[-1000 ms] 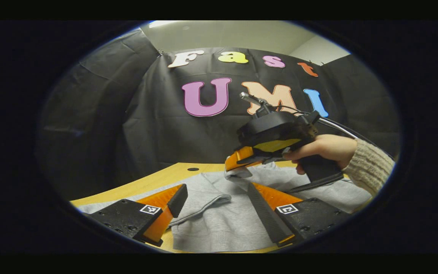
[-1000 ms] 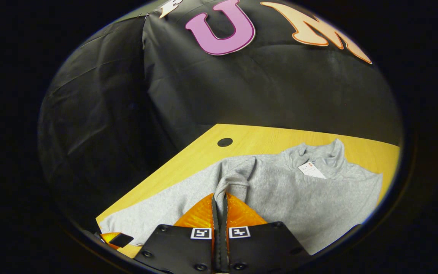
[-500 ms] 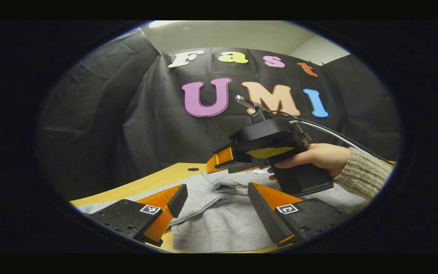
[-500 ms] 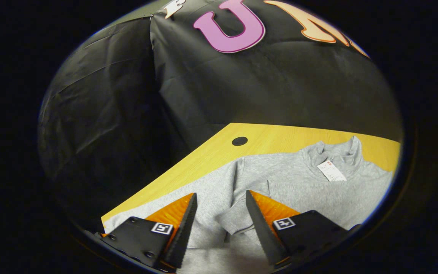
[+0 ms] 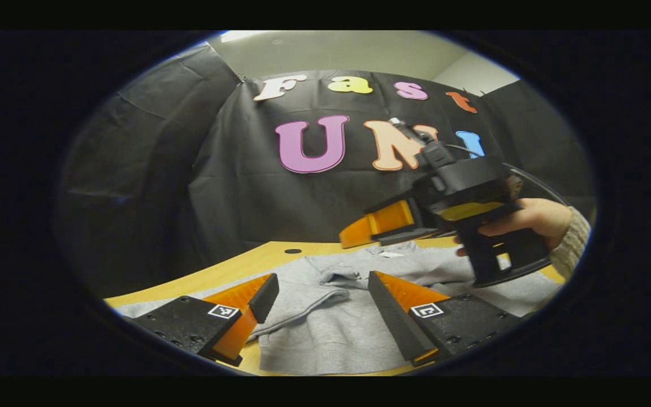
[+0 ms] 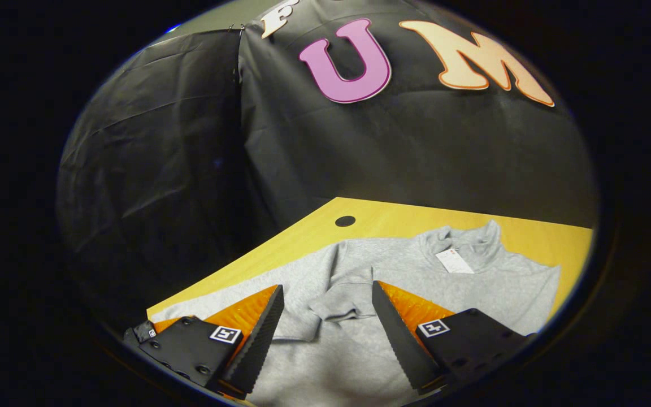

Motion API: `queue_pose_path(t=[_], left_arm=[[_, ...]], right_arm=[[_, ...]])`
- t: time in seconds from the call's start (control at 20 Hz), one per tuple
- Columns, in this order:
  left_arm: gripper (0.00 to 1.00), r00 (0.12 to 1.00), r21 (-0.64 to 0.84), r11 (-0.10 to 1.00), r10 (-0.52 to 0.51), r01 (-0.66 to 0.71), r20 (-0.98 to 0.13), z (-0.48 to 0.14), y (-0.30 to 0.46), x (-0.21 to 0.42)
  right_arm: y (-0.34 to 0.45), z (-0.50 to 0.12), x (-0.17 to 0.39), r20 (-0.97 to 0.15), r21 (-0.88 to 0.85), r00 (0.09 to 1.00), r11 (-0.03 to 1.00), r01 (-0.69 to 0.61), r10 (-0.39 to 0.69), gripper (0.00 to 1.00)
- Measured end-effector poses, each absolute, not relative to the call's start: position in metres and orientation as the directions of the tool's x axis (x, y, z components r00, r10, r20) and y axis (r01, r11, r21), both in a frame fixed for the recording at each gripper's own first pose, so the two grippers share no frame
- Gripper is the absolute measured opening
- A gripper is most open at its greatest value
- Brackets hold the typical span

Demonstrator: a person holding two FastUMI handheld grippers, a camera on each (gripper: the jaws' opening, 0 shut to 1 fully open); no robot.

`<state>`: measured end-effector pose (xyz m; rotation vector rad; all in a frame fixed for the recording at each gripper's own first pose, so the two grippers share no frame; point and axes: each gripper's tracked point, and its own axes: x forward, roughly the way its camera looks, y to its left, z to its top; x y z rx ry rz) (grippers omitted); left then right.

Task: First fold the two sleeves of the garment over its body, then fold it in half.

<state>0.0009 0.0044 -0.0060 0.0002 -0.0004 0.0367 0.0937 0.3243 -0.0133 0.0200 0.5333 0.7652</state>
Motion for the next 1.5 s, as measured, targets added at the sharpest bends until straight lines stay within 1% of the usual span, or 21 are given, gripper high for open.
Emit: queue_pose_path(t=[0.15,0.2,0.55,0.8,1.05,1.1,1.15,1.2,1.25,1.3,1.35,1.4,1.45,1.5], left_arm=[[0.95,0.999,0.001,0.999,0.041,-0.041,-0.001,-0.005,0.005,0.000],[0.94,0.999,0.002,0.999,0.037,-0.037,-0.003,-0.006,0.005,-0.001],[0.94,1.000,0.019,1.000,-0.020,0.020,-0.008,-0.007,-0.006,0.003],[0.94,0.999,0.037,0.998,-0.040,0.040,-0.018,-0.008,-0.010,0.003],[0.94,0.997,0.043,0.998,-0.042,0.045,-0.059,-0.015,-0.006,0.005],[0.92,0.997,0.052,0.998,-0.036,0.040,-0.075,-0.017,-0.002,0.004],[0.94,0.996,0.063,0.998,-0.024,0.030,-0.086,-0.017,0.005,0.003],[0.91,0.996,0.072,0.997,-0.013,0.019,-0.087,-0.014,0.012,-0.001],[0.94,0.996,0.080,0.997,-0.009,0.016,-0.089,-0.008,0.020,-0.004],[0.94,0.995,0.088,0.996,-0.008,0.016,-0.098,-0.006,0.027,-0.007],[0.91,0.994,0.097,0.995,-0.002,0.013,-0.108,-0.002,0.037,-0.012],[0.92,0.993,0.105,0.994,0.006,0.006,-0.117,0.001,0.048,-0.019],[0.94,0.992,0.112,0.994,0.014,0.001,-0.128,0.003,0.059,-0.025],[1.00,0.989,0.117,0.993,0.025,-0.009,-0.143,0.007,0.071,-0.033]], right_arm=[[0.284,-0.005,0.084,-0.426,0.180,0.641,0.754,-0.632,0.639,0.98],[0.271,-0.002,0.077,-0.416,0.175,0.653,0.761,-0.625,0.633,0.98],[0.181,0.005,0.037,-0.351,0.176,0.726,0.803,-0.569,0.591,0.98],[0.119,-0.001,0.022,-0.326,0.133,0.802,0.864,-0.486,0.501,0.98],[0.086,0.000,0.018,-0.284,0.163,0.833,0.880,-0.446,0.475,0.98],[0.079,0.001,0.019,-0.280,0.162,0.839,0.885,-0.437,0.466,0.97],[0.076,0.001,0.019,-0.273,0.162,0.844,0.887,-0.432,0.461,0.97],[0.073,0.003,0.019,-0.267,0.162,0.848,0.889,-0.429,0.458,0.98],[0.071,0.004,0.018,-0.259,0.160,0.852,0.890,-0.427,0.455,0.98],[0.070,0.005,0.019,-0.253,0.160,0.854,0.890,-0.427,0.455,0.98],[0.070,0.004,0.017,-0.249,0.163,0.854,0.889,-0.427,0.456,0.98],[0.072,0.005,0.017,-0.244,0.168,0.852,0.886,-0.432,0.462,0.97],[0.074,0.003,0.016,-0.245,0.170,0.849,0.883,-0.438,0.468,0.97],[0.075,0.003,0.016,-0.245,0.169,0.848,0.882,-0.440,0.470,0.98]])
